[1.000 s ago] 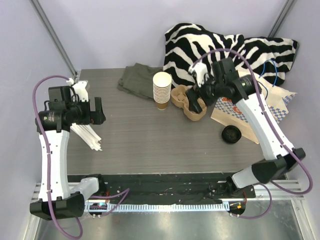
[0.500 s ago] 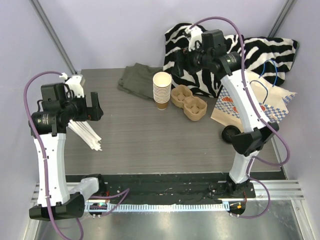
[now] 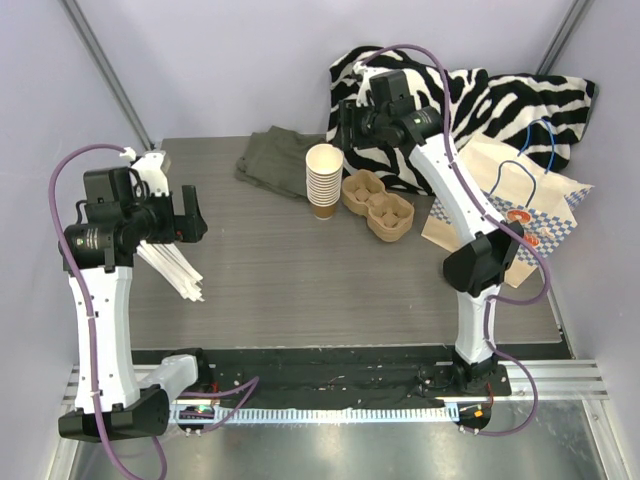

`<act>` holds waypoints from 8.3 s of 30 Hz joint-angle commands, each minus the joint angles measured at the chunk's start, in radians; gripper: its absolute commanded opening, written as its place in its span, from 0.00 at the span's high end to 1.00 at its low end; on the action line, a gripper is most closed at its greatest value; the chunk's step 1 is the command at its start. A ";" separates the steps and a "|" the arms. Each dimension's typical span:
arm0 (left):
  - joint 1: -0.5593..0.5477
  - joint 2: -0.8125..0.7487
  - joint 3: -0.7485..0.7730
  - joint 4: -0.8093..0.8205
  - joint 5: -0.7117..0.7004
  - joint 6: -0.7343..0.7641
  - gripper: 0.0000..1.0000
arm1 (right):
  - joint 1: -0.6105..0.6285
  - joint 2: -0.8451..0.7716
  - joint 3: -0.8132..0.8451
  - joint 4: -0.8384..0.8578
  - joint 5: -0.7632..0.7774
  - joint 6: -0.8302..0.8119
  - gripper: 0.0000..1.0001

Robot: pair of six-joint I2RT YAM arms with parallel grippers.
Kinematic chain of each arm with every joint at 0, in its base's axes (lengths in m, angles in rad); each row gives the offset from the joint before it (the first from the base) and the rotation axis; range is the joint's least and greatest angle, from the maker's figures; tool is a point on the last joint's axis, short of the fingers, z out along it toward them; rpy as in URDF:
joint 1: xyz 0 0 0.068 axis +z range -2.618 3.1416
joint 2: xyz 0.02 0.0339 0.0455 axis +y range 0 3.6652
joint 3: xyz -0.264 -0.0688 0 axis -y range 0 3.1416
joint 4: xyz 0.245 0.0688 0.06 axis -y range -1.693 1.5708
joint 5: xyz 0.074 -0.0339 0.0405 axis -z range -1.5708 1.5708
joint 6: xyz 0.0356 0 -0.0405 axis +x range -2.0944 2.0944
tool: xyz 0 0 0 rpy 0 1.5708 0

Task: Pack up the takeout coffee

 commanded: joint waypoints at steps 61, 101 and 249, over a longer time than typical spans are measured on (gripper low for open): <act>0.007 0.029 -0.002 0.029 0.001 -0.047 0.00 | 0.005 0.005 0.059 0.059 -0.035 0.137 0.99; 0.007 -0.170 -0.173 0.223 0.169 -0.159 0.00 | 0.188 -0.627 -0.586 0.097 -0.283 -0.317 0.99; 0.007 -0.100 -0.315 0.294 0.401 -0.016 0.00 | -0.312 -0.636 -1.326 0.122 0.442 0.033 0.63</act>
